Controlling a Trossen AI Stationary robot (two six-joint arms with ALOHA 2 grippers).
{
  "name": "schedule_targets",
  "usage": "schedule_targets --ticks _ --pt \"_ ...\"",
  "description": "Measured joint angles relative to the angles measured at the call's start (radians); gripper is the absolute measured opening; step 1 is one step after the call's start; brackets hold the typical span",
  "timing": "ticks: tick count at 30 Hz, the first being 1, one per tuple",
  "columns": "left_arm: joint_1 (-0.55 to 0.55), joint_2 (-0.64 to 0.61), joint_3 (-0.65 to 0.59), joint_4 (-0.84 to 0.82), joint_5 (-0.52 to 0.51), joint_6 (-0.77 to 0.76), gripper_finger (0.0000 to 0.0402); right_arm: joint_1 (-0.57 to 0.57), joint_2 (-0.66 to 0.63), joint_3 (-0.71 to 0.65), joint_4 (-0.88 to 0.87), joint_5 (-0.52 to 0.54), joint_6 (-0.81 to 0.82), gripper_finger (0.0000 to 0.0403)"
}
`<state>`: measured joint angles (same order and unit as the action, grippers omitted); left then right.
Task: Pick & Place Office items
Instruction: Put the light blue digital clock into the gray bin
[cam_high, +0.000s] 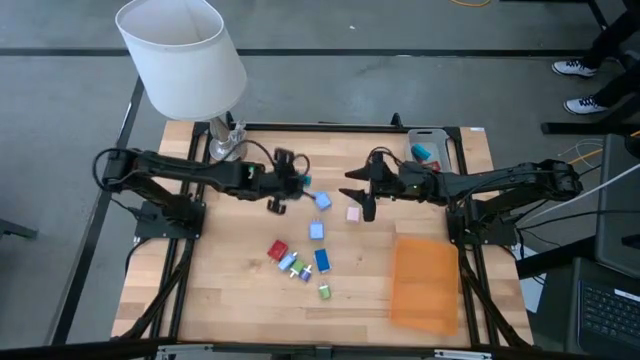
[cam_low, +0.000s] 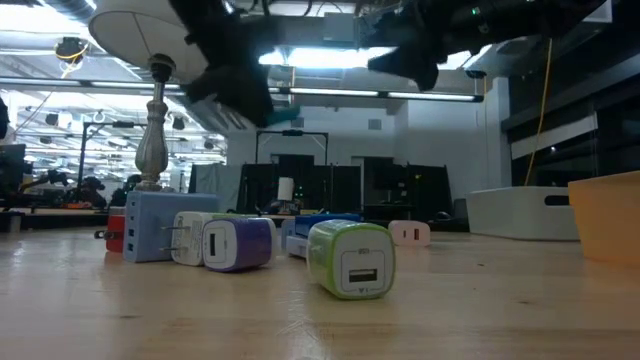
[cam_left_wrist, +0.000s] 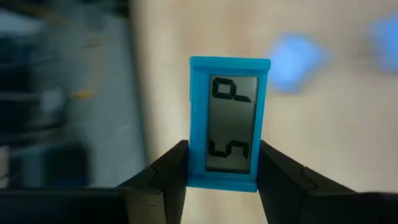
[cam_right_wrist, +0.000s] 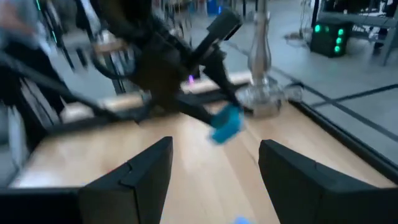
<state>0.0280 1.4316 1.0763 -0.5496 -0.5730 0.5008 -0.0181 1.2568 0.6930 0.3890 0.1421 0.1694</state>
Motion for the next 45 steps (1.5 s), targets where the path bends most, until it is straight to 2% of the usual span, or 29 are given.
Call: schedule_targets --ticks 4,6,11,18,22,26,30,37,45 --pt "-0.013 -0.009 0.0 0.15 -0.211 0.083 0.015 -0.005 0.0 0.0 0.117 0.031 0.087 0.0236" --pt "-0.025 0.008 0.002 0.254 -0.274 0.161 0.015 -0.005 0.0 0.0 0.153 0.07 0.086 0.0236" --pt "-0.046 0.04 0.001 0.424 -0.281 0.282 0.015 -0.016 0.0 0.0 0.164 0.094 0.077 0.0236" --pt "-0.056 0.05 0.001 0.601 -0.26 0.341 0.015 -0.039 0.036 0.0 0.182 0.106 0.075 0.0236" --pt "-0.055 0.05 0.001 0.621 -0.236 0.343 0.015 -0.058 0.092 0.0 0.224 0.101 0.078 0.0236" --pt "-0.052 0.058 0.002 0.623 -0.234 0.347 0.015 -0.072 0.145 0.005 0.31 0.028 0.091 0.0236" --pt "-0.051 0.077 0.003 0.635 -0.209 0.343 0.015 -0.074 0.191 0.065 0.314 -0.001 0.082 0.0236" --pt "-0.051 0.094 0.002 0.606 -0.254 0.359 0.015 -0.076 0.222 0.172 0.159 0.009 0.031 0.0233" --pt "-0.039 0.068 0.001 0.592 -0.236 0.375 0.015 -0.075 0.221 0.169 0.133 0.003 0.005 0.022"
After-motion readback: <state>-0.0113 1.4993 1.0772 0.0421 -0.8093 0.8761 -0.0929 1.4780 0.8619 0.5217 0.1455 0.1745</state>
